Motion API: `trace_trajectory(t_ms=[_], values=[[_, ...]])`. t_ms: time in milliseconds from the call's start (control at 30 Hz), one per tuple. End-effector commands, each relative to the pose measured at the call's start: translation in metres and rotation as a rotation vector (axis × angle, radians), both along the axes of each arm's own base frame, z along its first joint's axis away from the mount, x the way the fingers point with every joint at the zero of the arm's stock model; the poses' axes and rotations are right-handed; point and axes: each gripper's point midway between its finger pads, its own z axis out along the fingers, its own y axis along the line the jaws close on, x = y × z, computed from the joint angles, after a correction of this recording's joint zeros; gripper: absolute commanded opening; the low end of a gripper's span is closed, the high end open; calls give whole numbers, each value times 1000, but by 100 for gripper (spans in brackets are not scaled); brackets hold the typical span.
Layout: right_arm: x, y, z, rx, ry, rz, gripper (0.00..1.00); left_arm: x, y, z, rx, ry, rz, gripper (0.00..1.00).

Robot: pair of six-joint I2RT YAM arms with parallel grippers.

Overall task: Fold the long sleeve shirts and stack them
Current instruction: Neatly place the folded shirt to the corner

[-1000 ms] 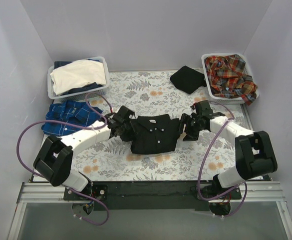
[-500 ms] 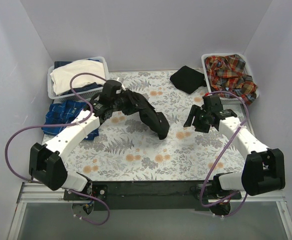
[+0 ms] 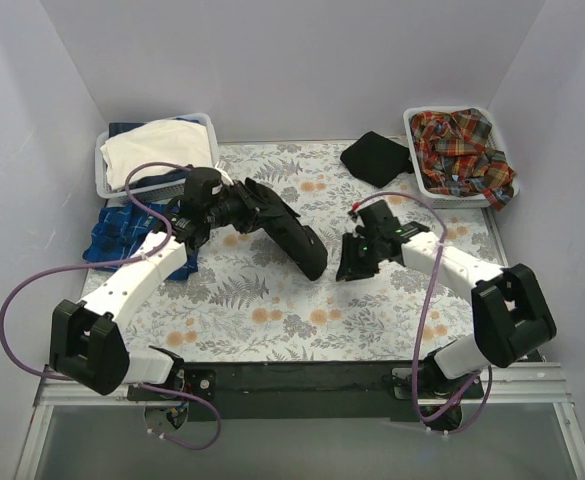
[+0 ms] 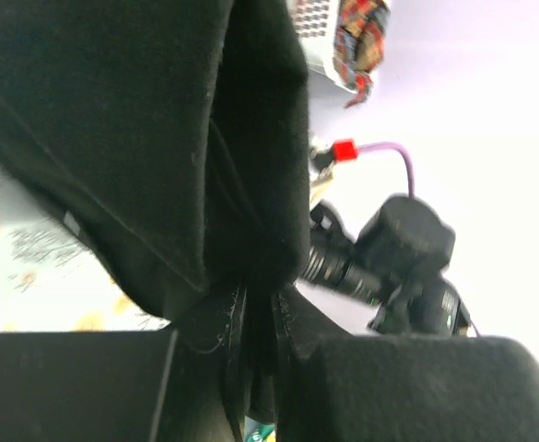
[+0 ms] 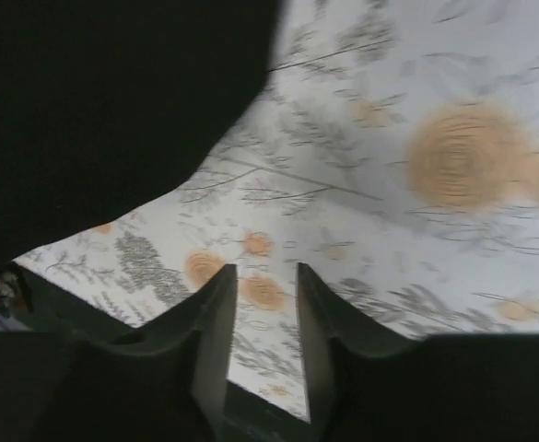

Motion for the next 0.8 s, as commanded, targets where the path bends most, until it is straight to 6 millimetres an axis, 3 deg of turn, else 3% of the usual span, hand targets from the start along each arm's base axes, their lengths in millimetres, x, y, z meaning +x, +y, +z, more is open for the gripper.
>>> trace_trajectory(t_ms=[0,100,133,300,467,533,667,767], values=[[-10,71,6,78,-66,182,29,-13,17,14,-33,-23,30,0],[-19,106,1,86,-107,269,4,-24,26,-2,-10,13,44,0],[-18,116,2,101,-132,280,1,-29,30,-4,-5,14,51,0],[-37,129,-32,106,-33,251,1,-51,55,-32,66,72,116,0],[-42,139,-45,174,-10,210,1,-67,71,-36,84,81,143,0],[-35,148,-51,206,-34,181,1,-74,72,-41,88,99,139,0],[-19,147,-65,218,-19,3,1,-86,76,-51,106,136,135,0],[-5,154,-61,259,-50,-54,1,-99,84,-65,141,174,141,0]])
